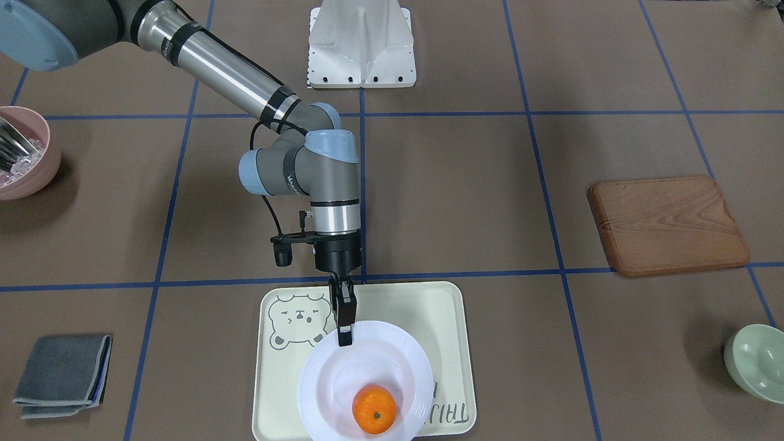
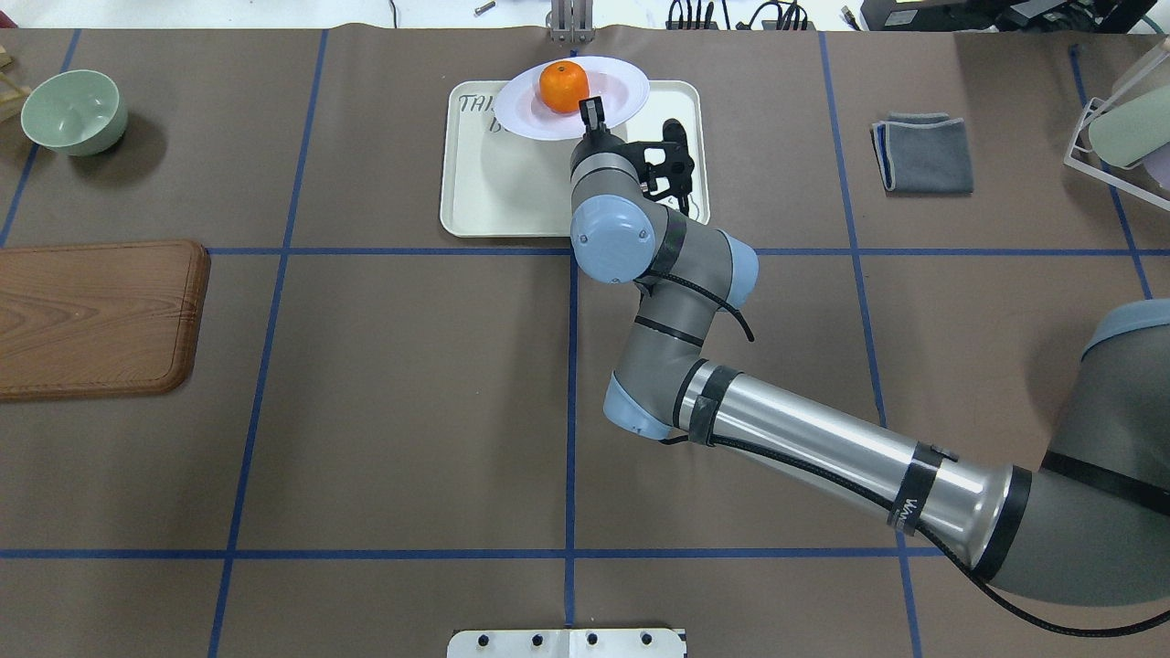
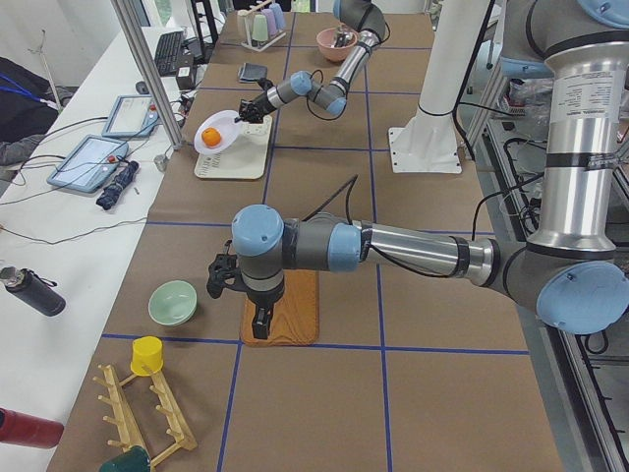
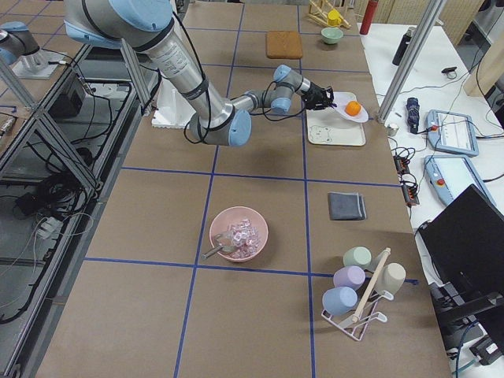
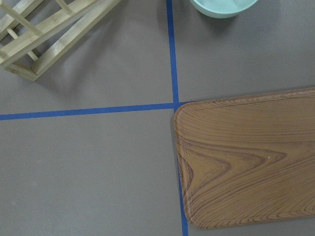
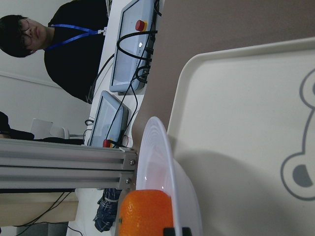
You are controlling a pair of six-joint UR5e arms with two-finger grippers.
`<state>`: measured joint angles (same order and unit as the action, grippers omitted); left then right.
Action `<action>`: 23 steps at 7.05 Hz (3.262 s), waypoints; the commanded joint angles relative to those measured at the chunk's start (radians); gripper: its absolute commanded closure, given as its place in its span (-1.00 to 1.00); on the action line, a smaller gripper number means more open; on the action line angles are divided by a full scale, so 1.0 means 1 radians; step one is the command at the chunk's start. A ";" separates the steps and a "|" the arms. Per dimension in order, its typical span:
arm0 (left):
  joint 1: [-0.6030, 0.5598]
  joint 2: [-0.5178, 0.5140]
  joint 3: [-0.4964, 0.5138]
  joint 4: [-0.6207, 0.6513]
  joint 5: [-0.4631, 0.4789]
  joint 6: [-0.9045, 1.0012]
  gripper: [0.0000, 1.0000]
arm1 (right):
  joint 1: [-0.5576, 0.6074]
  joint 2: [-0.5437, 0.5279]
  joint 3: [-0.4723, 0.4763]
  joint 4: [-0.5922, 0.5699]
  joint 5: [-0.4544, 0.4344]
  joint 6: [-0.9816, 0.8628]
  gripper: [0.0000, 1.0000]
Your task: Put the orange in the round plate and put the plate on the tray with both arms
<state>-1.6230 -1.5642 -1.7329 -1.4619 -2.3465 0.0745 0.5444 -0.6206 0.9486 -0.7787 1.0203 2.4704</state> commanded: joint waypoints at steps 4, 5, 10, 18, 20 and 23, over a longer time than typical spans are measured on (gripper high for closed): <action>0.000 0.001 -0.004 0.000 0.000 -0.001 -0.97 | -0.051 -0.145 0.215 -0.001 0.048 -0.251 -1.00; 0.000 0.003 -0.004 0.000 0.000 -0.001 -0.97 | -0.014 -0.143 0.229 -0.008 0.137 -0.375 -1.00; 0.000 0.019 -0.002 0.002 0.001 0.001 -0.97 | 0.462 -0.244 0.480 -0.594 0.983 -1.515 -1.00; -0.003 0.085 -0.014 -0.023 -0.003 0.004 -0.97 | 1.011 -0.845 0.632 -0.820 1.259 -2.575 -1.00; -0.006 0.119 -0.016 -0.029 -0.010 0.004 -0.97 | 1.014 -0.979 0.738 -0.812 1.256 -2.570 -1.00; -0.008 0.127 -0.040 -0.031 -0.010 0.007 -0.97 | 1.014 -1.011 0.751 -0.811 1.261 -2.564 -1.00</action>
<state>-1.6296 -1.4444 -1.7700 -1.4924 -2.3562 0.0809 1.5583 -1.6180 1.6960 -1.5905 2.2811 -0.0946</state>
